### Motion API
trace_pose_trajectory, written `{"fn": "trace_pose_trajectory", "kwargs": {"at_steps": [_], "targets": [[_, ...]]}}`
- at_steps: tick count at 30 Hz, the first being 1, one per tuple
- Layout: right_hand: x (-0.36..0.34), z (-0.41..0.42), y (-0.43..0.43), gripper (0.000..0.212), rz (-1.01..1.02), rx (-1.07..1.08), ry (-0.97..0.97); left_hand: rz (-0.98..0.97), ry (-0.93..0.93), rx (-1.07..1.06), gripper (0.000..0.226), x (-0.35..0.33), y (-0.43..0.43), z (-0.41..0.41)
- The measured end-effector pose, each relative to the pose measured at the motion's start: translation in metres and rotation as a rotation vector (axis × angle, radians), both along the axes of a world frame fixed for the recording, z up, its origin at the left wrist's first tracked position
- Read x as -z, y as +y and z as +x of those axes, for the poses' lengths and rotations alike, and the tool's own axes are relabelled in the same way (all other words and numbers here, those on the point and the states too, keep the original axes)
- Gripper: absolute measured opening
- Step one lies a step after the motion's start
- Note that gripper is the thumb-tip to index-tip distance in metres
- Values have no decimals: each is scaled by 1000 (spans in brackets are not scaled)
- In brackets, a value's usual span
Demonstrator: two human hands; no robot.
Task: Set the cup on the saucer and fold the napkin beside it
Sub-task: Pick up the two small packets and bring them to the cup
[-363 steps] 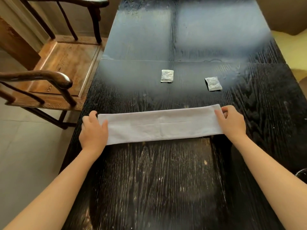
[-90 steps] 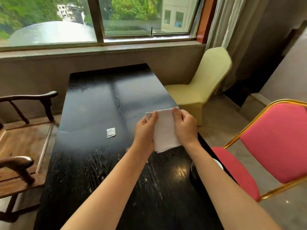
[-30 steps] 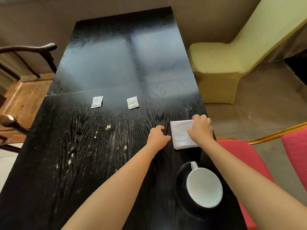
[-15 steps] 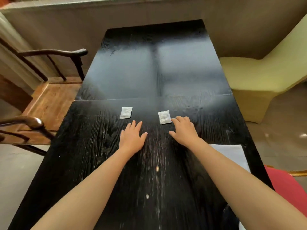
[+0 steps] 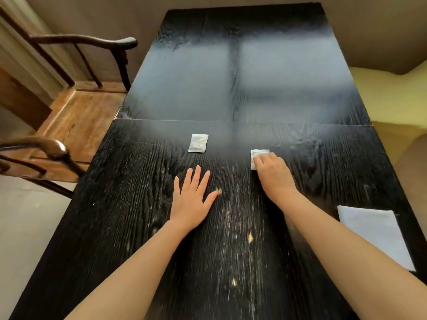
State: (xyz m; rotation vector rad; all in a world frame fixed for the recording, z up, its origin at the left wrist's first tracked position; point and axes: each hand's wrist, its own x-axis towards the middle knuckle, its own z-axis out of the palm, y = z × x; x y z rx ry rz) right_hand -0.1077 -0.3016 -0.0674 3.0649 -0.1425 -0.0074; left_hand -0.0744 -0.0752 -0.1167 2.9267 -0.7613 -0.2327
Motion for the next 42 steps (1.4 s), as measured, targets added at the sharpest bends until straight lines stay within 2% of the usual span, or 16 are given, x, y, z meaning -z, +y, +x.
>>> {"fn": "trace_pose_trajectory", "kwargs": {"at_steps": [3, 7, 9, 12, 14, 17, 19, 21, 24, 29, 31, 33, 35, 38, 40, 42], "targets": [[2, -1, 2, 28, -21, -28, -27, -8, -20, -3, 72, 2, 0, -1], [3, 0, -1, 24, 47, -39, -90, -52, -44, -9, 66, 7, 1, -1], [1, 0, 6, 22, 290, 62, -199, -66, -39, -8, 65, 10, 1, -1], [-12, -1, 34, 20, 825, 290, -316, -181, 7, -14, 64, 7, 2, 3], [-21, -1, 52, 21, 1193, 394, -207, -434, 160, -110, 54, -1, 3, 7], [-41, -1, 72, 26, 1703, 435, -47, -1030, 622, -388, 36, -32, 5, 9], [-52, -2, 82, 28, 1853, 411, 21, -1302, 780, -372, 30, -51, 8, 8], [-59, -1, 91, 26, 1897, 380, 61, -1413, 807, -369, 26, -65, 11, 7], [-63, 2, 103, 13, 1744, 328, 71, -1430, 726, -470, 15, -76, 16, 8], [-57, 15, 117, 10, 1220, 256, -125, -1359, 644, -499, 11, -79, 29, 11], [-51, 23, 120, 8, 1173, 234, -78, -1335, 620, -526, 11, -76, 37, 13], [-44, 32, 121, 10, 1216, 224, 7, -1329, 612, -581, 11, -72, 47, 18], [-36, 47, 115, 15, 1152, 229, -18, -1350, 621, -654, 13, -68, 57, 26], [-25, 81, 100, 30, 736, 193, -89, -1386, 642, -747, 12, -62, 73, 35], [-17, 102, 94, 46, 456, 83, -17, -1395, 659, -776, 10, -58, 78, 38], [-8, 118, 94, 53, 266, -22, 52, -1403, 678, -788, 10, -56, 80, 40]]}}
